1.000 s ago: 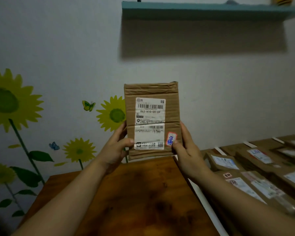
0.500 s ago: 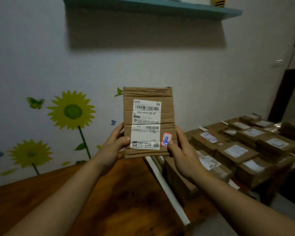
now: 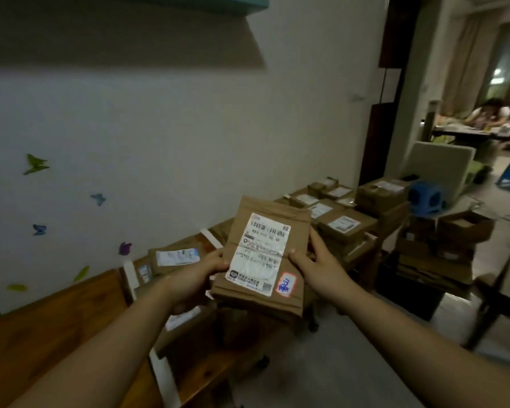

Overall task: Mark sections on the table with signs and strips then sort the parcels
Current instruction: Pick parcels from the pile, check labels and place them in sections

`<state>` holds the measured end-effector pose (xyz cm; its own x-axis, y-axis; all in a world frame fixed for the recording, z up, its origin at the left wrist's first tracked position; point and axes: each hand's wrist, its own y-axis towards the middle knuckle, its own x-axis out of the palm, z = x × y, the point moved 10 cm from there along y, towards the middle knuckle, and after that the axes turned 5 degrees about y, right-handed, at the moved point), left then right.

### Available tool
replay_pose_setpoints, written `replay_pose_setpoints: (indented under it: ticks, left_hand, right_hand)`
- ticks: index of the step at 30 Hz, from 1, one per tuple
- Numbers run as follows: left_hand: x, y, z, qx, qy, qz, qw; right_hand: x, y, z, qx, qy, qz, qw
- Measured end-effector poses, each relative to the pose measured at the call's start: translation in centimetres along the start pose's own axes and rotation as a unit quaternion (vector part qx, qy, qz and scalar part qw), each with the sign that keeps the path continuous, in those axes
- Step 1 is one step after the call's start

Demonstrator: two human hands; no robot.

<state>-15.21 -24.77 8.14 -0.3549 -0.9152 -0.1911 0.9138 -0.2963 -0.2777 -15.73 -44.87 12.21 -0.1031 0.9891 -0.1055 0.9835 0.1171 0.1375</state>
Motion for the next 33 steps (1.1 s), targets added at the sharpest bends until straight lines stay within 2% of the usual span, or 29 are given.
replay_pose_setpoints:
  ticks: [6, 10, 15, 19, 23, 28, 33]
  left_hand:
    - [2.4, 4.9, -0.3, -0.058, 0.014, -0.055, 0.997]
    - [2.0, 9.6, -0.7, -0.088, 0.028, -0.034, 0.995]
    - [1.4, 17.5, 1.9, -0.004, -0.098, 0.008, 0.995]
    - [2.0, 24.6, 4.2, 0.025, -0.081, 0.042, 0.995]
    - [4.7, 30.4, 6.9, 0.025, -0.05, 0.071, 0.996]
    - [9.6, 35.5, 7.5, -0.034, -0.038, 0.044, 0.998]
    - [14.0, 39.9, 8.9, -0.043, -0.066, 0.095, 0.992]
  right_hand:
    - [-7.7, 2.3, 4.0, 0.039, 0.011, 0.095, 0.995]
    - [-9.9, 5.4, 7.9, 0.107, -0.012, 0.077, 0.991]
    - [-14.8, 10.7, 11.7, 0.147, 0.036, 0.16, 0.975]
    - [-18.8, 15.0, 12.1, 0.149, 0.035, 0.192, 0.969]
    - [-23.3, 18.5, 11.8, 0.139, -0.013, 0.212, 0.967]
    - [-28.4, 21.5, 13.8, 0.154, -0.047, 0.185, 0.969]
    - [-33.4, 25.2, 15.1, 0.147, -0.047, 0.113, 0.982]
